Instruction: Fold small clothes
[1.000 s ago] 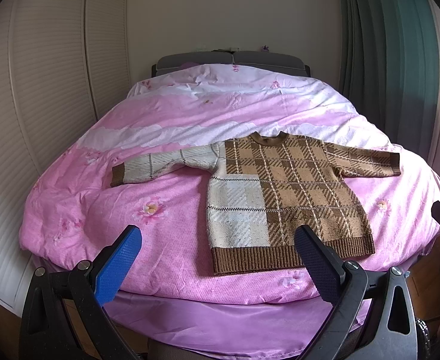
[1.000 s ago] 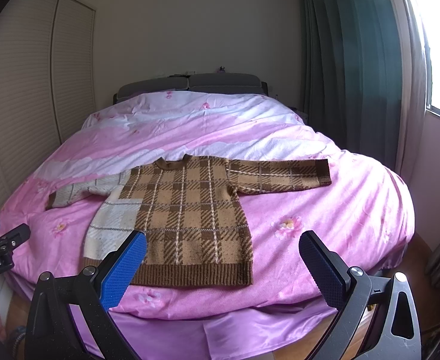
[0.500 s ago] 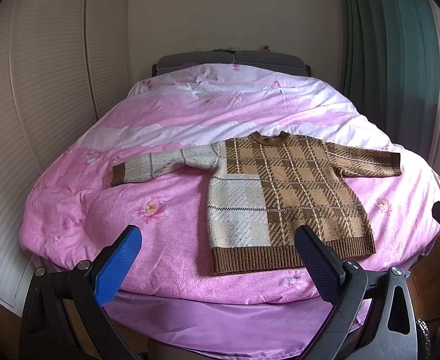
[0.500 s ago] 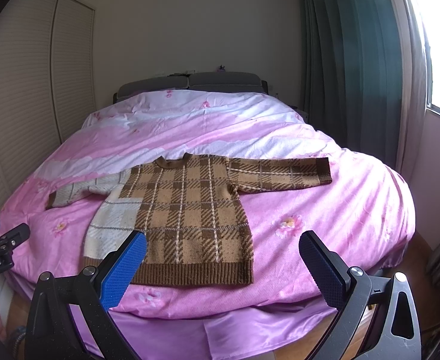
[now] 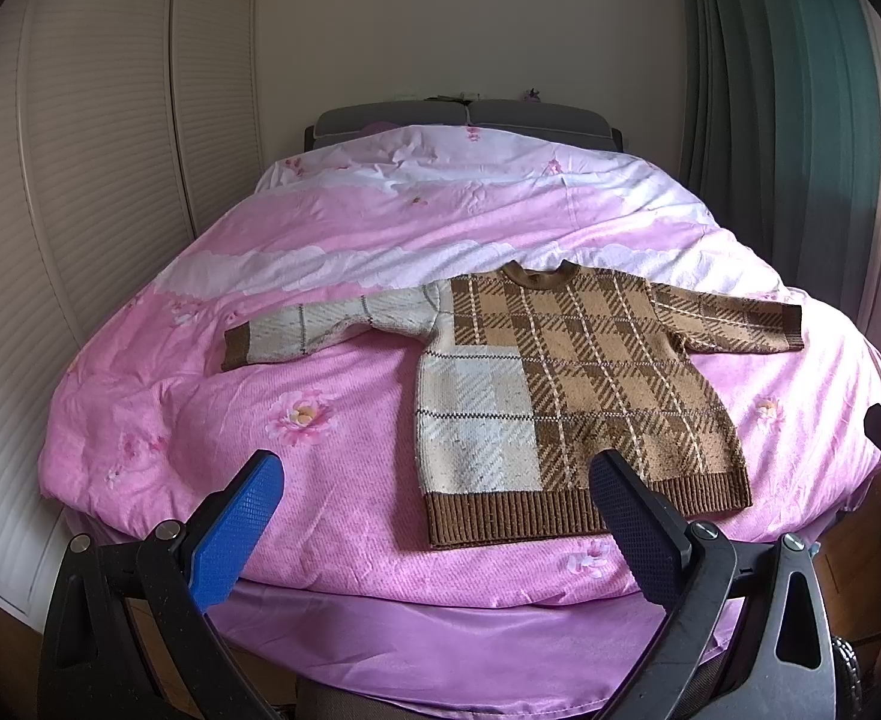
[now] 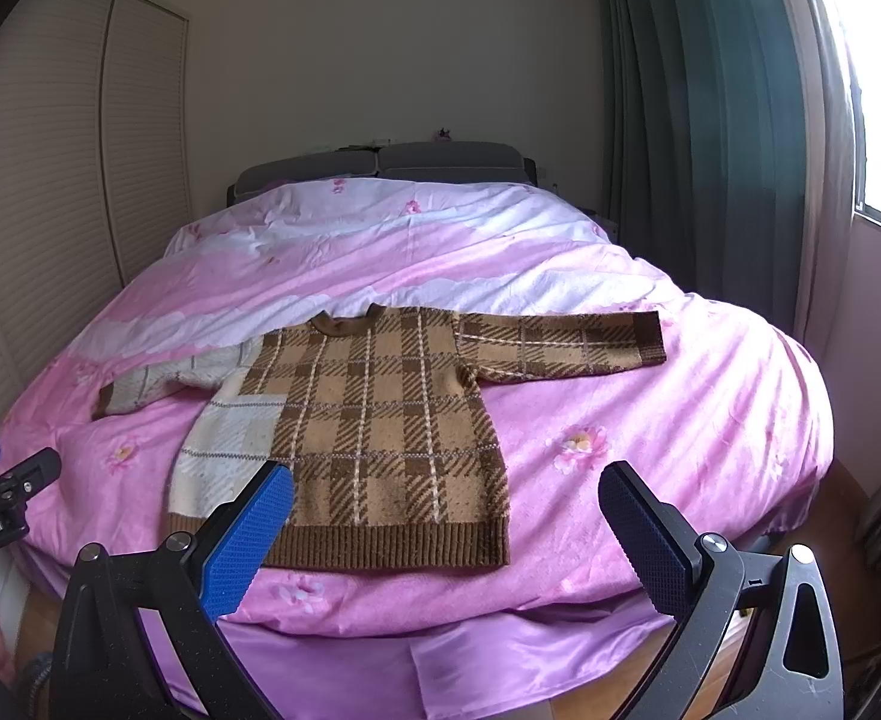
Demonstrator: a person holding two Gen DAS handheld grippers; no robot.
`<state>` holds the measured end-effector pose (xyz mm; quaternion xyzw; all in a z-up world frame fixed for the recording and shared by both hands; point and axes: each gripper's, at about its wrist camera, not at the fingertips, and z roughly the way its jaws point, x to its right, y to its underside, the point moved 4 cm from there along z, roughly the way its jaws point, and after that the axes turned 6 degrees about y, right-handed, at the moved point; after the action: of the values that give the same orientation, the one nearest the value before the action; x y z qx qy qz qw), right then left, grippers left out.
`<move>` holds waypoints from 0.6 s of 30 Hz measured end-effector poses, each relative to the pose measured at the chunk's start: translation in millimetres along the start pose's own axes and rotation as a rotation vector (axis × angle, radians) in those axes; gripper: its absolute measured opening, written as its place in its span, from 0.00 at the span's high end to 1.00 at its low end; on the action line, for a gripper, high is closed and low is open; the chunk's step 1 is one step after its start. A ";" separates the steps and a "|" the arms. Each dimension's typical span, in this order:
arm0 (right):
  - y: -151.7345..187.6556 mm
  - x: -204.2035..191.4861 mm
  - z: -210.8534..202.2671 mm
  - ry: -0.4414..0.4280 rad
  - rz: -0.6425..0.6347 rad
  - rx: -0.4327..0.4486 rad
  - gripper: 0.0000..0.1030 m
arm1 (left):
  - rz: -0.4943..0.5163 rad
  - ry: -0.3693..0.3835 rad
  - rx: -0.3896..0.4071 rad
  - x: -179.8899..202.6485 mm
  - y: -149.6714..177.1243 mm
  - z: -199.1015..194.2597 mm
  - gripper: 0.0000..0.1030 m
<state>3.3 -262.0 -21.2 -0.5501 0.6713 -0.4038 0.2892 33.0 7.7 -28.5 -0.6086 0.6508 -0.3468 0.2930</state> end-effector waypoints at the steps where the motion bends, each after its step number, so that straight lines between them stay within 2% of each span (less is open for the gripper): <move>1: -0.1 0.2 0.2 0.000 0.000 0.000 0.00 | 0.000 0.000 0.000 -0.1 -0.1 0.0 0.00; 18: 0.1 1.9 3.2 -0.006 0.004 -0.003 0.00 | -0.010 -0.004 0.001 -1.7 1.7 2.3 0.00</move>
<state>5.5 -264.5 -22.8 -0.5505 0.6721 -0.4008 0.2911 34.0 9.2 -31.2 -0.6123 0.6472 -0.3473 0.2927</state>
